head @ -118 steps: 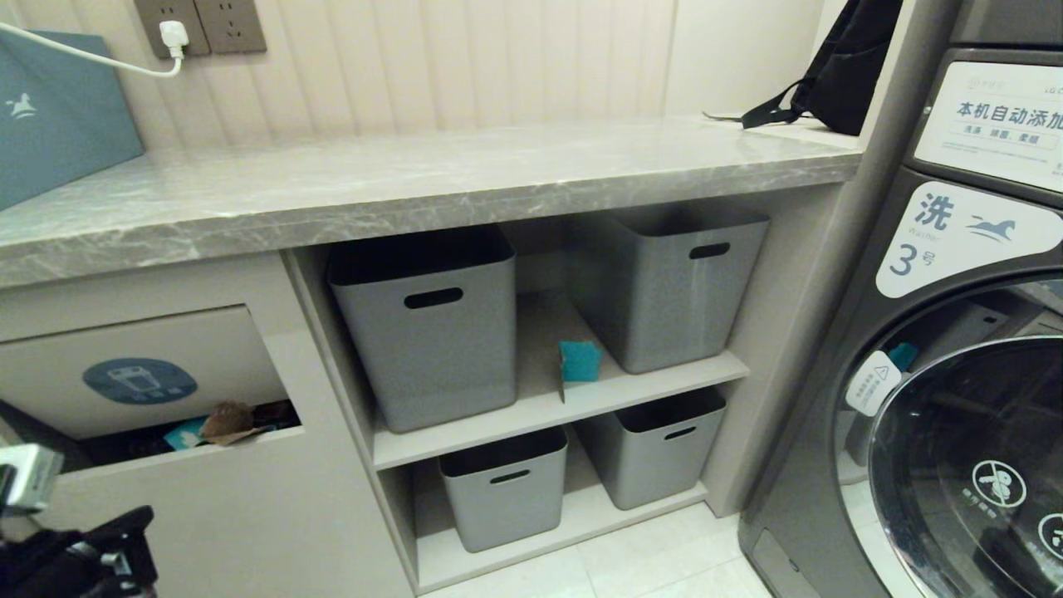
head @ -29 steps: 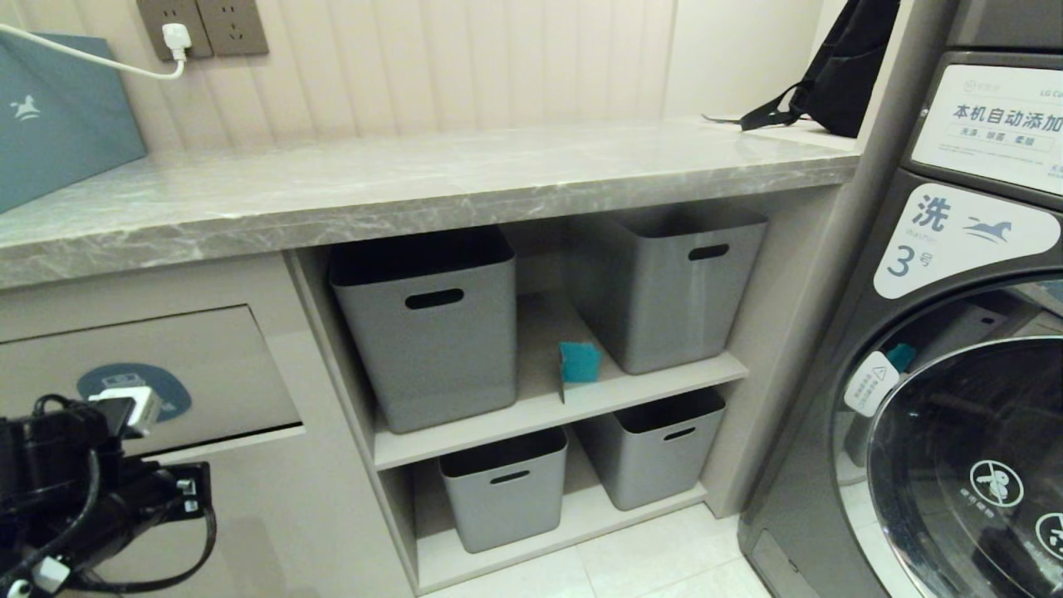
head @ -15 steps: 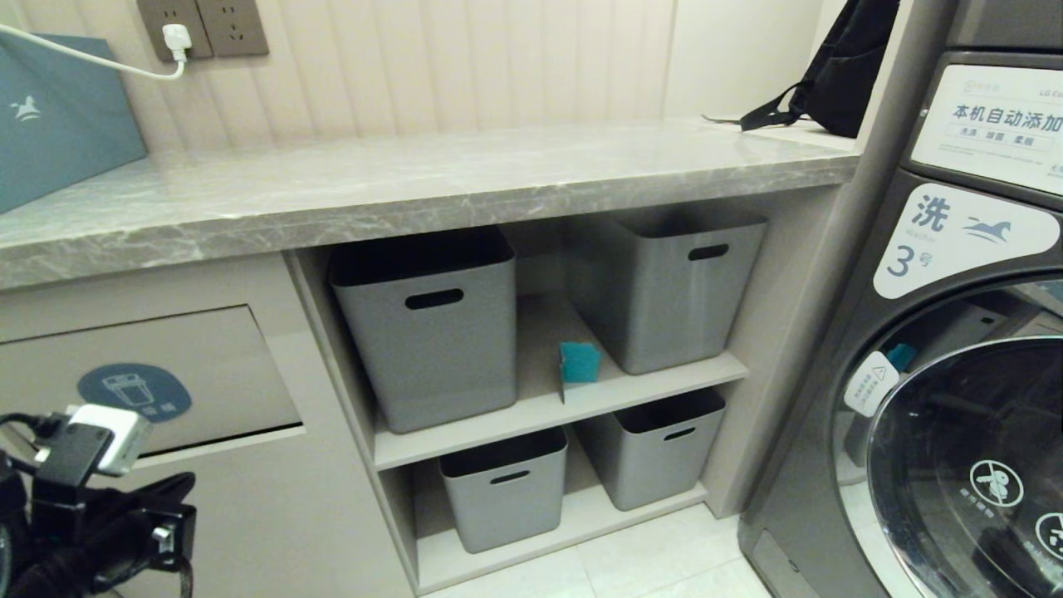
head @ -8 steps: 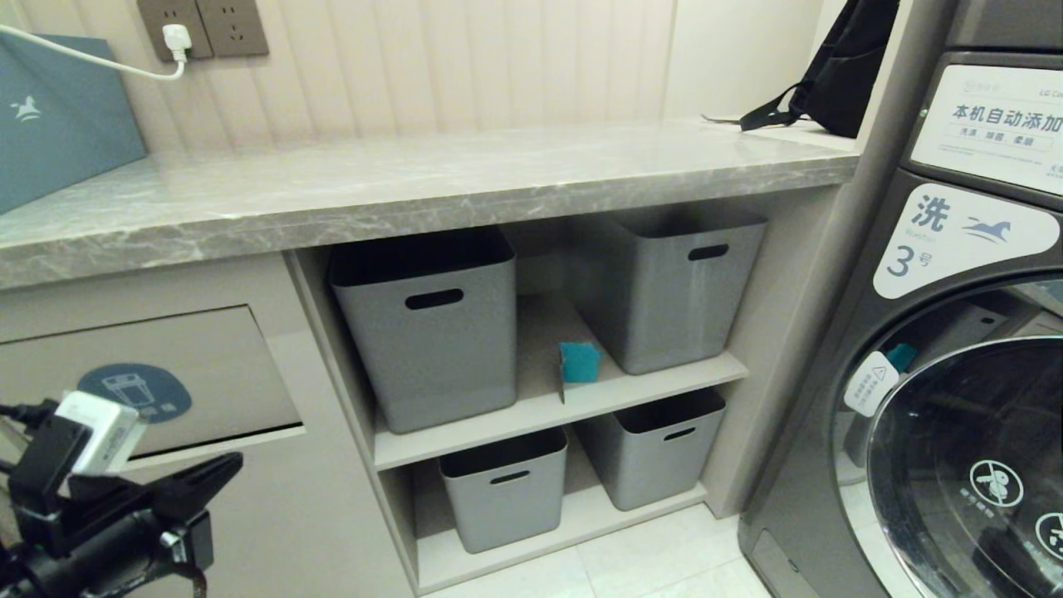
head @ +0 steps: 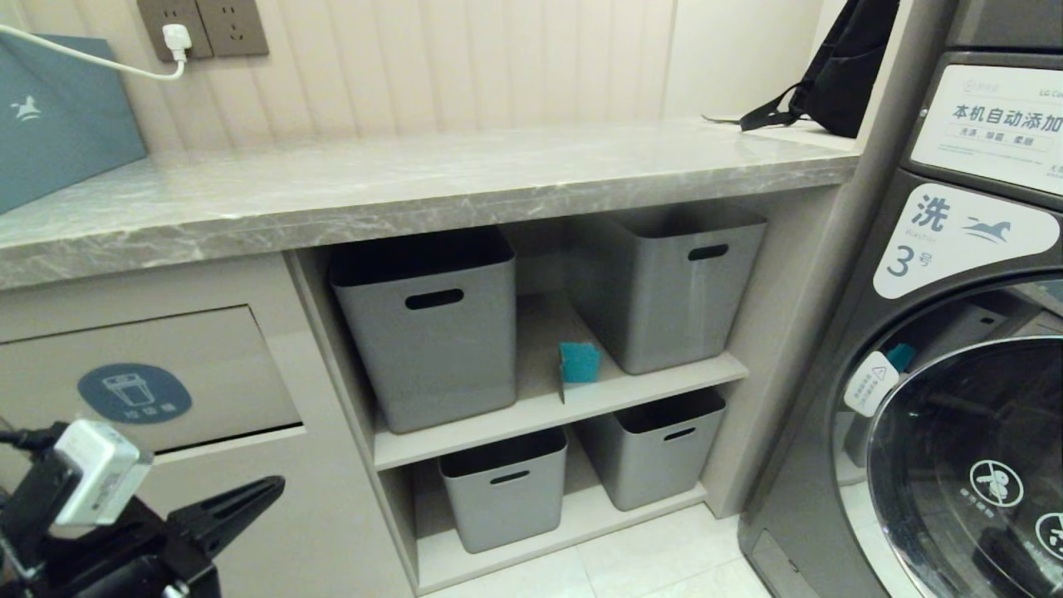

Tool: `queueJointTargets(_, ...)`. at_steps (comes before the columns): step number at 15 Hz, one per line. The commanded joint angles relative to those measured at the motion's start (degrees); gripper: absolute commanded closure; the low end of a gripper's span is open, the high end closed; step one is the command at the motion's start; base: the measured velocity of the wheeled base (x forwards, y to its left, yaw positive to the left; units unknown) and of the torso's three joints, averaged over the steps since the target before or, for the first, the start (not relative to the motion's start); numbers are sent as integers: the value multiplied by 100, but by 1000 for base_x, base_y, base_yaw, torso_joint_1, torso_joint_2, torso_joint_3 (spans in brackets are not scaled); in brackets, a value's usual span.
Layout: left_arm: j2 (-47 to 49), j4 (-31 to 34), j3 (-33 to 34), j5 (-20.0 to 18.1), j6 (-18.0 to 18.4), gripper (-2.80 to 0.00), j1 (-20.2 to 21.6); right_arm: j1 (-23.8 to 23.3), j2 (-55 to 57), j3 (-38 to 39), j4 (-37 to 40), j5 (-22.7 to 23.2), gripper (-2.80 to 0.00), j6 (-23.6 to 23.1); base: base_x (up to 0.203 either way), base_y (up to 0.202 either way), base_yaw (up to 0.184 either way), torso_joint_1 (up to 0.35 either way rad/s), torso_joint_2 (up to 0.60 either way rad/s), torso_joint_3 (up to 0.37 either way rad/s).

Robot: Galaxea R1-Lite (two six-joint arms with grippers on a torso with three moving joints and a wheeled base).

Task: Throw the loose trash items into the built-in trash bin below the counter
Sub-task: Put the garbage in the trash can, then pick up the garbage

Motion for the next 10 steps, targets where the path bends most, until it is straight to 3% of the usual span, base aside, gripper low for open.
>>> queueJointTargets(1, -449, 100, -32, -372, -70, 0, -24, 2, -9, 0, -1, -1, 0, -3, 0, 0, 0, 0, 0, 0)
queueJointTargets(6, -2040, 1474, -95, -1158, -185, 0, 814, 4, -4, 0, -1, -1, 0, -3, 0, 0, 0, 0, 0, 0)
queueJointTargets(10, -3566, 2208, -24, -1285, -249, 0, 1235, 2, -9, 0, -1, 8, 0, -3, 0, 0, 0, 0, 0, 0)
